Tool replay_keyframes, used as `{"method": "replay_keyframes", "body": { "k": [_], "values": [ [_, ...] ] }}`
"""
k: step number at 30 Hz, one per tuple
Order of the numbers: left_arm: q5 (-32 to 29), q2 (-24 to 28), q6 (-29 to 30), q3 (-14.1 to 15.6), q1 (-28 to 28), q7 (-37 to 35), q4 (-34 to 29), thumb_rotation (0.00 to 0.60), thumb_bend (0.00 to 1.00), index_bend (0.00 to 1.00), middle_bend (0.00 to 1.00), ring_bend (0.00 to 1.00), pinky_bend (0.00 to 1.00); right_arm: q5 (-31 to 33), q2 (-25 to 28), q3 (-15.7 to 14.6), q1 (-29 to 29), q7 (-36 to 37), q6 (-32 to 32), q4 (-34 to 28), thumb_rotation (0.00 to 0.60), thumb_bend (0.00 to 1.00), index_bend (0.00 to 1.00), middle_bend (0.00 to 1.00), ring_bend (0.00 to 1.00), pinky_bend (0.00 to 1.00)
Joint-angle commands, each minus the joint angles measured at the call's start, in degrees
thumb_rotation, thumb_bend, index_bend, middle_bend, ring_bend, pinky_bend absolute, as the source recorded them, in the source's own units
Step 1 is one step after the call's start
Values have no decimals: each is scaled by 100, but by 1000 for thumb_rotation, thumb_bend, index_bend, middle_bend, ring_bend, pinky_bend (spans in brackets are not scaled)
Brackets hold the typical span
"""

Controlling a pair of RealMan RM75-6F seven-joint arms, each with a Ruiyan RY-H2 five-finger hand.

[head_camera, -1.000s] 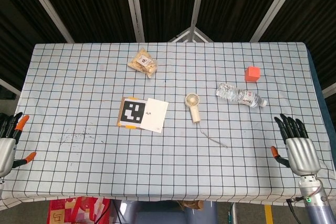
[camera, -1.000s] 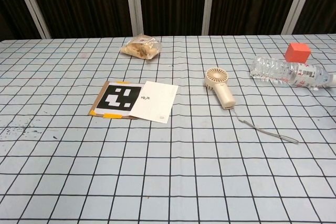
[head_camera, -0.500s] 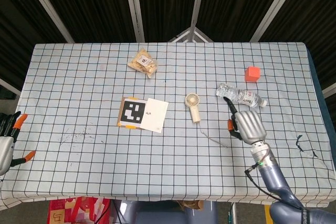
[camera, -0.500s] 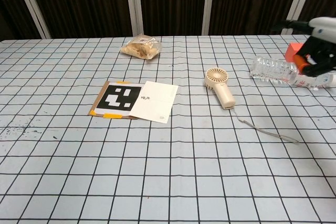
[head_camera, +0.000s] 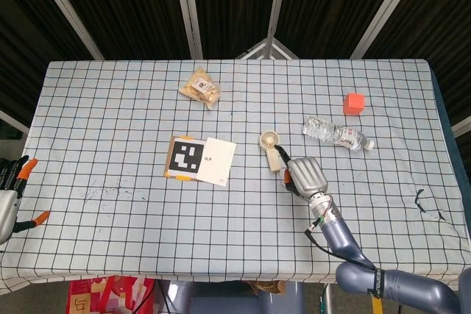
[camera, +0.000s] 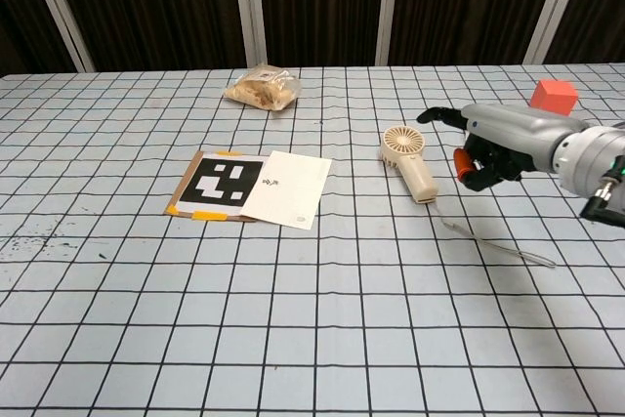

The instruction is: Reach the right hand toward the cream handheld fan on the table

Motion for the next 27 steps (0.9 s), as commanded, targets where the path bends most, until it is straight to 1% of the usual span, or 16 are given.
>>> {"method": "replay_keyframes", "body": {
  "k": [1,9,13,19,27],
  "values": [
    [3,5,-9,3,-6,-6,-6,600,86,0,0,0,0,152,-127,10,88,-67,-27,140,600,820,0,833,886,770],
    [-27,9,-37,-5,-21,2,-23,600,86,0,0,0,0,376,-284,-63,194,-102,-66,350,600,820,0,833,886,770],
    [-40,7,-51,-8,-30,16,-28,600,86,0,0,0,0,419,-339,-148,224,-118,-79,431,600,820,22,833,886,770],
    [-48,3,-50,-11,-33,25,-36,600,86,0,0,0,0,506,-379,-169,266,-87,-98,531,600,820,49,833,886,770],
    [-66,-3,-55,-20,-41,28,-33,600,86,0,0,0,0,594,-419,-200,322,-62,-122,628,600,820,50,833,886,770]
  ]
}}
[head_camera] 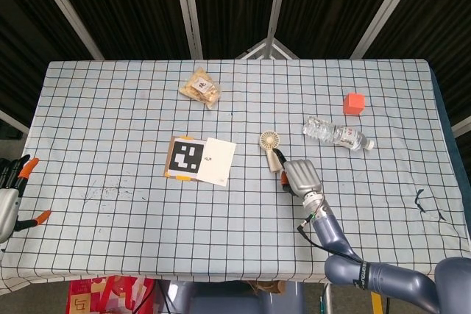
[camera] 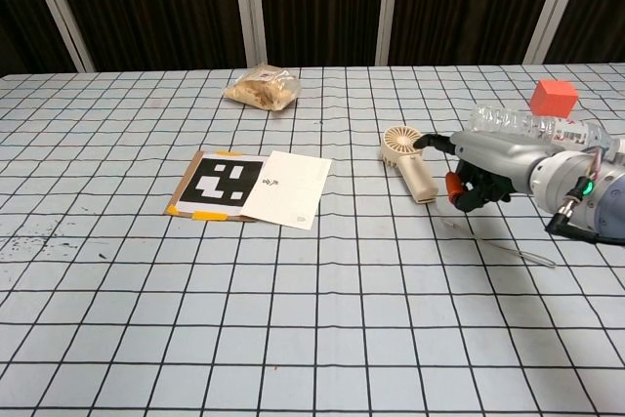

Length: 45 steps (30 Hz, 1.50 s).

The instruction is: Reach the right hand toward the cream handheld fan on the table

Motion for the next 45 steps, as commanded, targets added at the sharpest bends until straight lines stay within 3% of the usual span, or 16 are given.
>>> {"method": "replay_keyframes", "body": {
  "k": [1,45],
  "values": [
    [-2,-1,1,0,0,1,-3,600,86,0,0,0,0,35,-20,-6,24,12,-17,29,600,820,50,833,886,770],
    [-26,0,-20,-3,-23,-6,5,600,86,0,0,0,0,717,-274,-337,253,-316,-214,281,600,841,50,832,886,770]
  ]
}}
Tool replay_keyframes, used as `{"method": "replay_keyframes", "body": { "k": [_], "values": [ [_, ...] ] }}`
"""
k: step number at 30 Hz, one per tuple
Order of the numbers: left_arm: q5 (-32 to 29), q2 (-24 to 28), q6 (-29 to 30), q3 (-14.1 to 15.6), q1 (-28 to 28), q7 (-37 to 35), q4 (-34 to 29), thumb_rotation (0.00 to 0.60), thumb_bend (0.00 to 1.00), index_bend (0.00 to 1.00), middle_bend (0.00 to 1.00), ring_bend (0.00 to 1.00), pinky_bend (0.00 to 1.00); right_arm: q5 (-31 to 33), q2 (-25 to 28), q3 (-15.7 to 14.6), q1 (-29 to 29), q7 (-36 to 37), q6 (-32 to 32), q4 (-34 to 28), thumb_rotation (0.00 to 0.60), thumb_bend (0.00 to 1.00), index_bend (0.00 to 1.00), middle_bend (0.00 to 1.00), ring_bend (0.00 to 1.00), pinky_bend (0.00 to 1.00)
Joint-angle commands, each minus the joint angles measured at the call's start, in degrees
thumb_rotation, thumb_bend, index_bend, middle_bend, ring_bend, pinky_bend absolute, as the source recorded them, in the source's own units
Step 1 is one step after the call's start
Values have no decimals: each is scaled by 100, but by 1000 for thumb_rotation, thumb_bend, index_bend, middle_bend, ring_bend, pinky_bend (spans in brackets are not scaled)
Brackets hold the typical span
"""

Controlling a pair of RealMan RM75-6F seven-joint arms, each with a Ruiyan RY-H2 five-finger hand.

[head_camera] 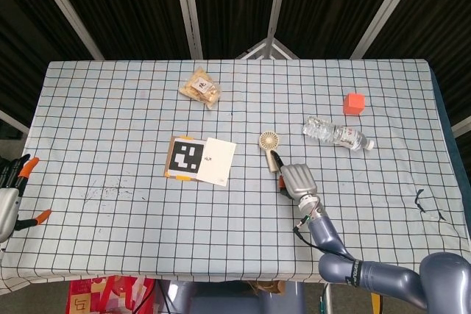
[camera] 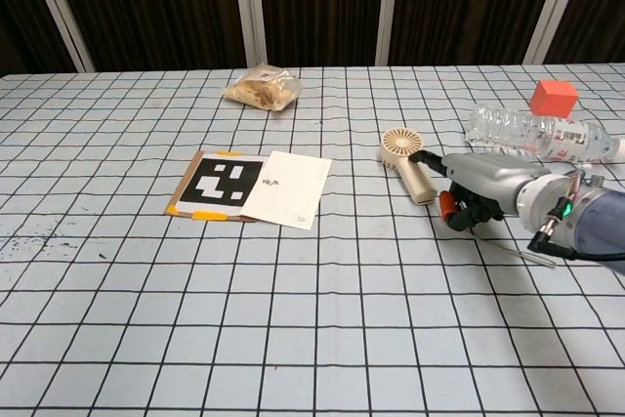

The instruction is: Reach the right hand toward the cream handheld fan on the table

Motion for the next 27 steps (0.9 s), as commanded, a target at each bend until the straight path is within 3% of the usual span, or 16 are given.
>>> {"method": "replay_keyframes", "body": {
  "k": [1,6,10,12,16,19,23,27],
  "values": [
    [-4,1,-2,-3,-3,8,6,600,86,0,0,0,0,36,25,5,18,-43,33,-59,600,840,50,832,886,770],
    [-15,-5,16,-11,2,19,7,600,86,0,0,0,0,-119,106,127,28,17,257,-224,600,841,49,833,876,770],
    [-7,-18,45,-17,7,43,16,600,86,0,0,0,0,-591,300,296,-37,168,754,-604,600,841,23,788,796,731],
    [-1,-24,61,-17,10,58,24,600,86,0,0,0,0,-847,412,338,-102,229,1026,-814,600,841,17,724,727,655],
    [26,-33,115,-17,27,69,40,600,86,0,0,0,0,-1459,836,245,-361,353,1564,-1391,600,840,0,552,552,392],
    [67,-36,170,-4,51,72,48,600,87,0,0,0,0,-1941,1352,-32,-703,404,1968,-1899,600,791,0,444,422,253],
    [141,-40,254,22,86,103,62,600,86,0,0,0,0,-2664,2209,-683,-1357,482,2584,-2429,600,690,0,326,265,130],
    [203,-56,330,41,113,187,83,600,86,0,0,0,0,-3159,2779,-1278,-2000,668,3163,-2452,600,560,0,125,52,11]
  ]
}}
